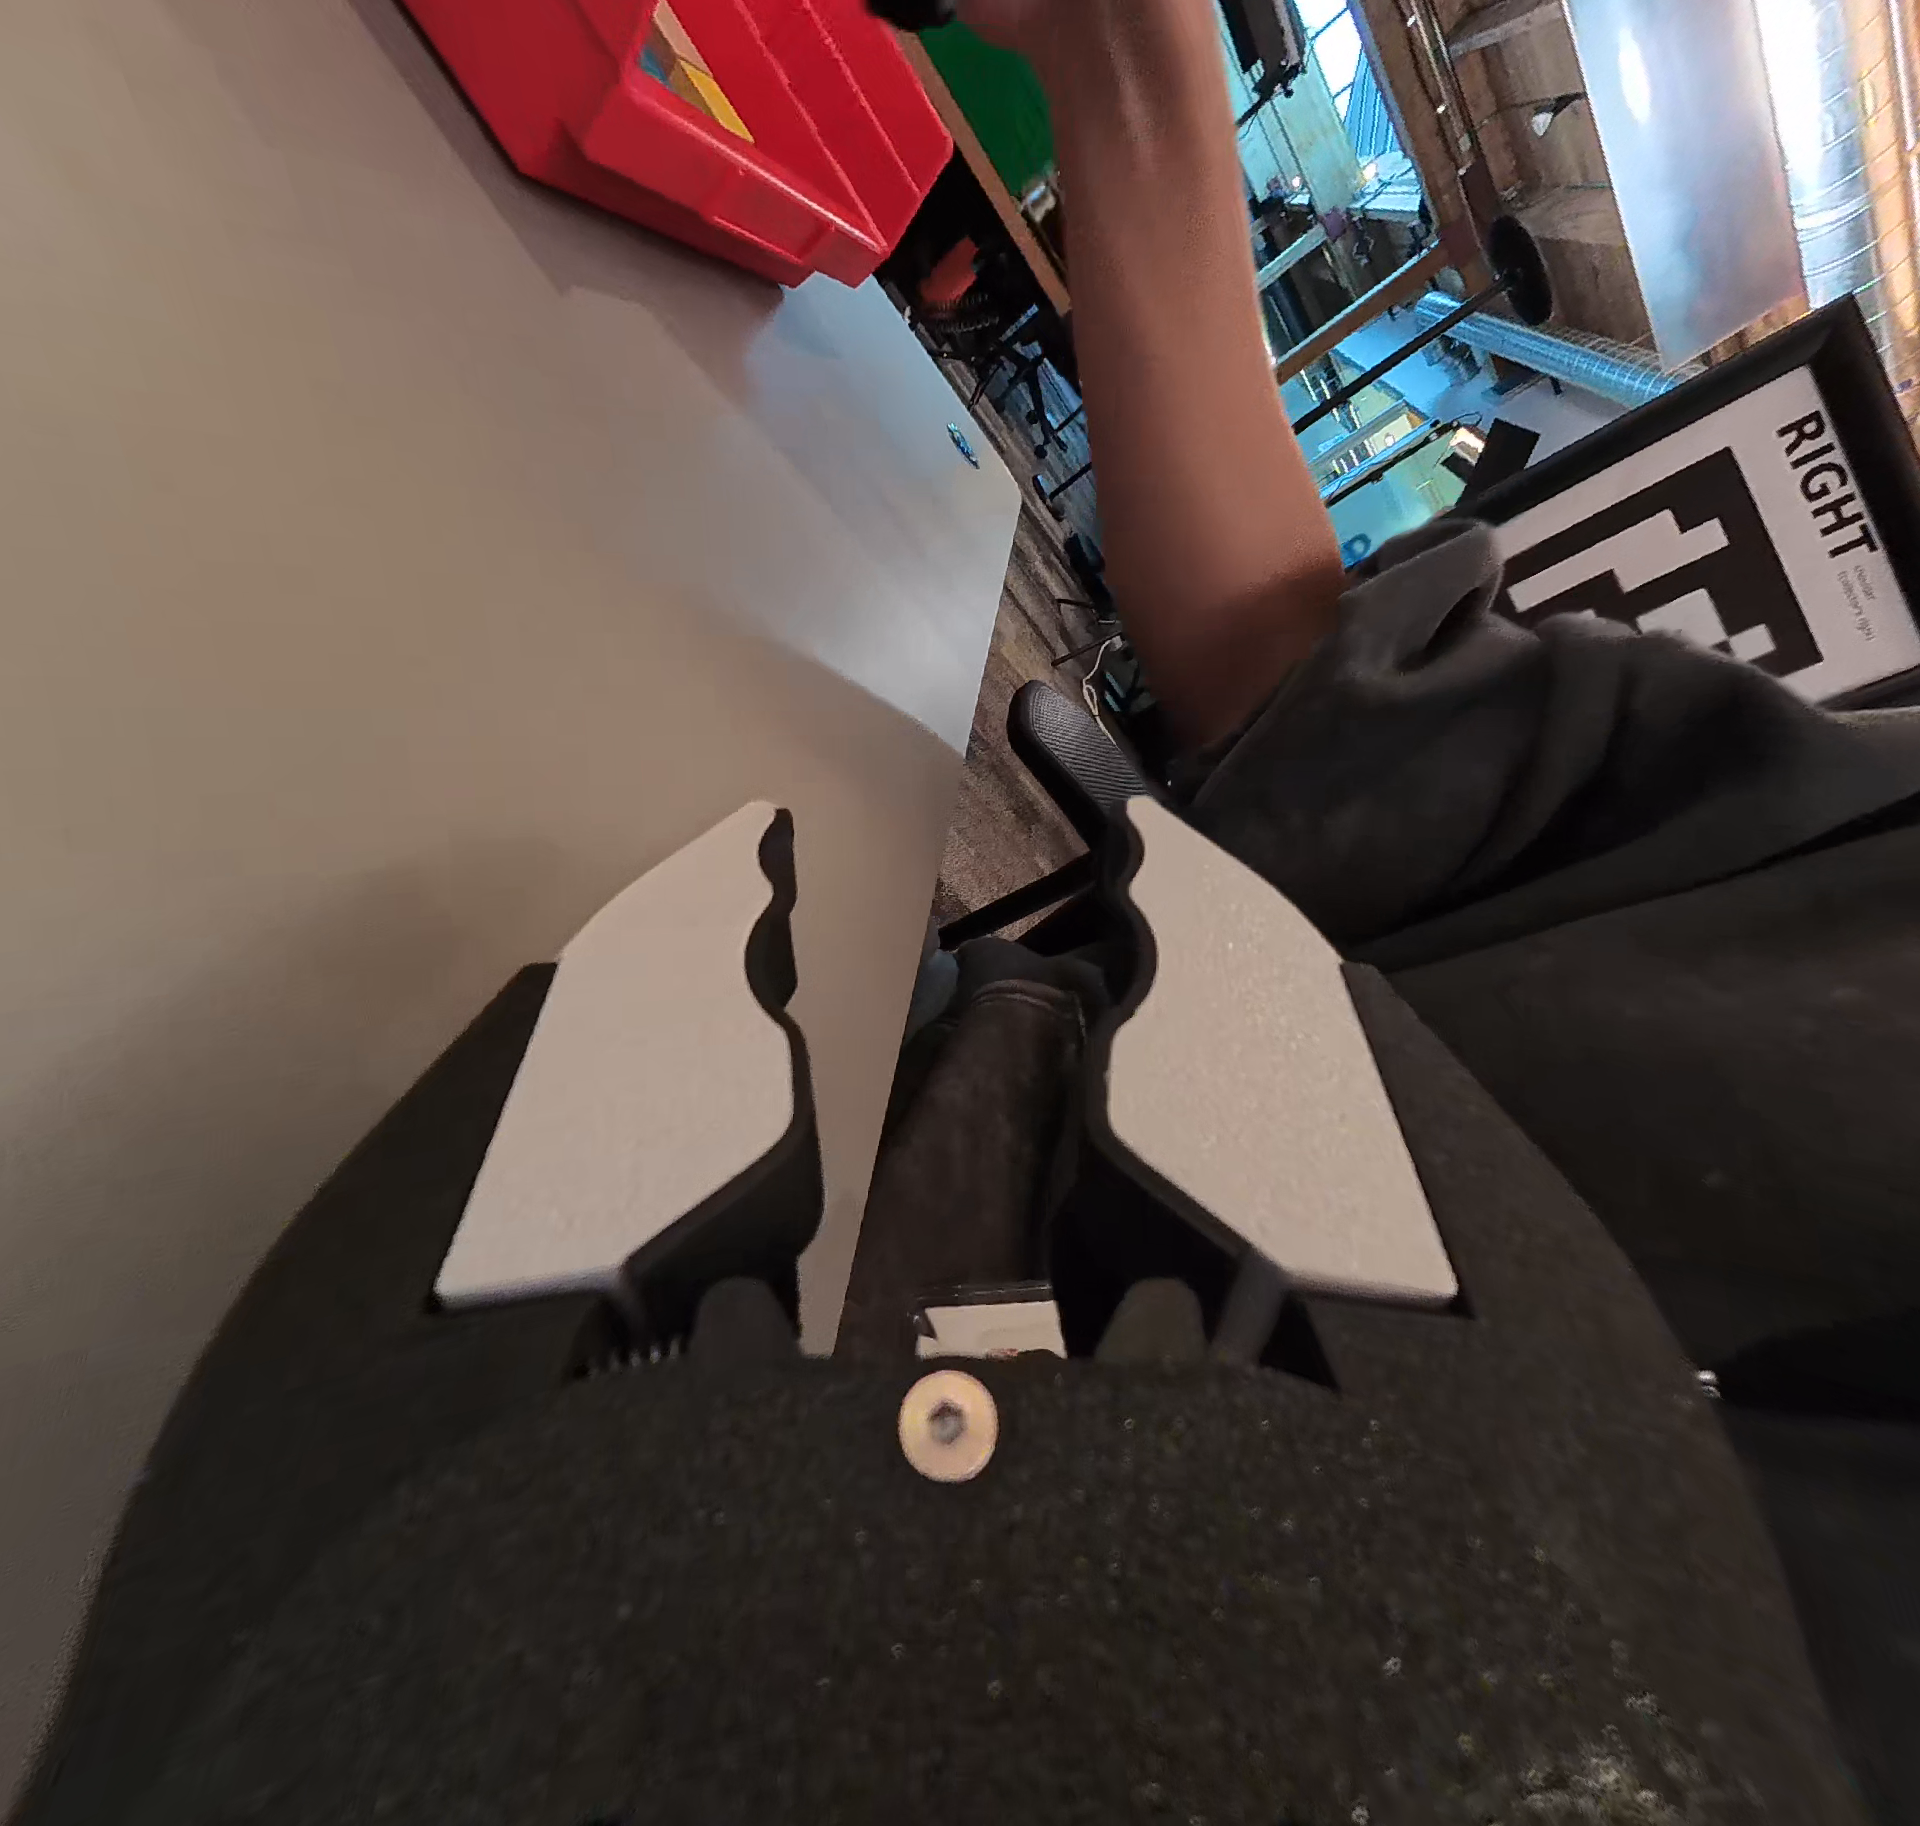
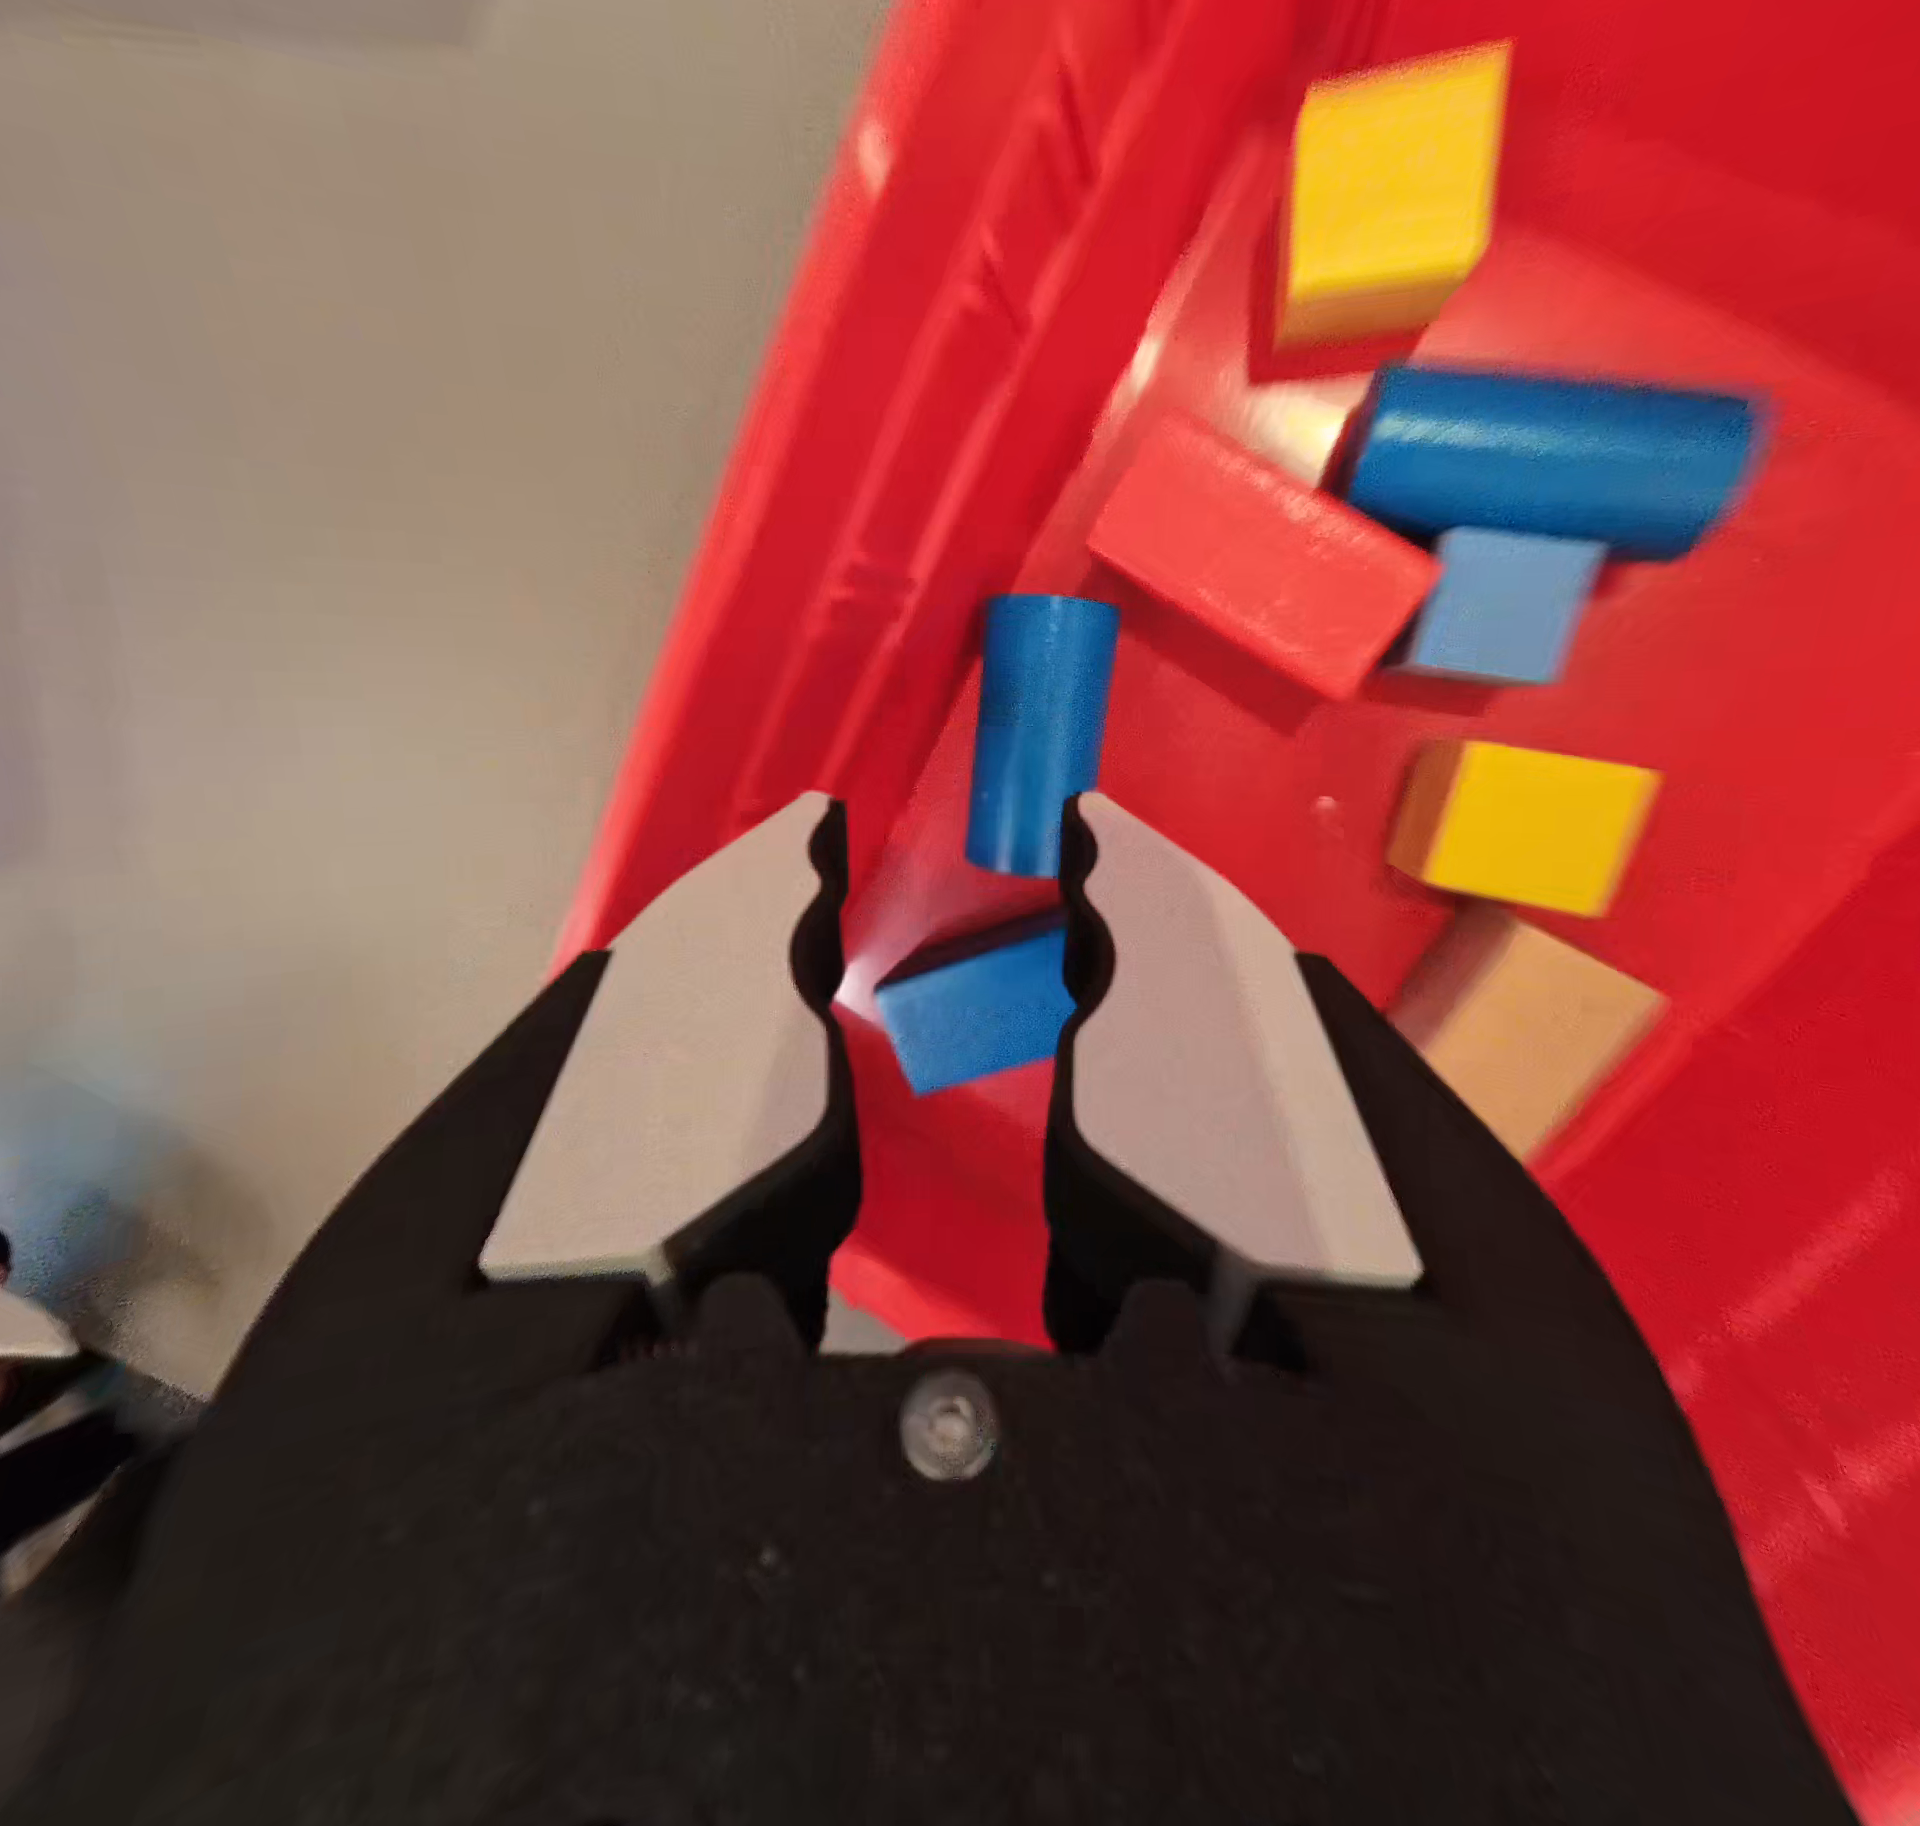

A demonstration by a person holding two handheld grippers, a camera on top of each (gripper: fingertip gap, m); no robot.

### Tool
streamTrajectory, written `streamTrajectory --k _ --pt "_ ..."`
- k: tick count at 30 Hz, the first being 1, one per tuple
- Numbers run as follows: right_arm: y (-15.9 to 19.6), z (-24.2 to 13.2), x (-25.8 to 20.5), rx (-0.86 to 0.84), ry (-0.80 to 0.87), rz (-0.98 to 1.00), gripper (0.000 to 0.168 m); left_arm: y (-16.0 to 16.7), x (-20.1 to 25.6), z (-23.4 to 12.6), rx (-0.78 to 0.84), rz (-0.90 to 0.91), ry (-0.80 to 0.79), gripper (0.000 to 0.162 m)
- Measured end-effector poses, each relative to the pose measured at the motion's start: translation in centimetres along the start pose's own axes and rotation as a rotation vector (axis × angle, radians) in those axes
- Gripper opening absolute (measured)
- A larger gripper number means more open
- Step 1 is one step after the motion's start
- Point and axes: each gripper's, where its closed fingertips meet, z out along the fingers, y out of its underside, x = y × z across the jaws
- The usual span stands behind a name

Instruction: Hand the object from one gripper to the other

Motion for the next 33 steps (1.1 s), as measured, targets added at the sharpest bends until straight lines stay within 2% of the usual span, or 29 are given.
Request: streamTrajectory --k 5,8,10,14,16,18,23,25,28,32,33 --pt "-0.6 -12.5 -3.3 0.498 0.075 -0.246 0.040 -0.1 -1.0 -0.3 0.002 -0.013 -0.025 0.056" --pt "2.4 -15.9 -4.7 0.771 0.113 -0.347 0.045 -0.5 -1.0 -0.5 0.022 -0.024 -0.025 0.056" --pt "5.5 -15.1 -4.4 0.856 0.151 -0.363 0.053 -0.7 -1.1 -0.7 0.032 -0.021 -0.032 0.056" --pt "12.4 -10.9 -1.6 0.908 0.302 -0.262 0.060 -0.9 -1.3 -0.8 0.043 -0.009 -0.052 0.056" --pt "15.1 -9.3 -0.9 0.914 0.323 -0.200 0.061 -0.9 -1.5 -0.7 0.040 -0.010 -0.060 0.056" --pt "16.3 -8.5 -1.1 0.904 0.288 -0.166 0.060 -0.9 -1.5 -0.7 0.040 -0.006 -0.065 0.055" --pt "16.5 -8.4 -0.9 0.892 0.283 -0.184 0.061 -2.2 -2.0 -2.0 0.085 0.051 -0.146 0.054" --pt "16.5 -8.6 -1.0 0.908 0.265 -0.166 0.061 -5.6 -1.4 -5.3 0.238 0.113 -0.201 0.049" --pt "16.5 -8.4 -1.4 0.909 0.229 -0.156 0.063 -11.8 -0.8 -13.5 0.445 0.166 -0.333 0.050" --pt "16.5 -7.8 -1.3 0.884 0.244 -0.180 0.063 -16.9 -5.4 -24.2 0.472 0.007 -0.699 0.059" --pt "16.5 -7.7 -1.3 0.881 0.241 -0.181 0.063 -18.2 -7.1 -26.6 0.481 -0.036 -0.797 0.055"
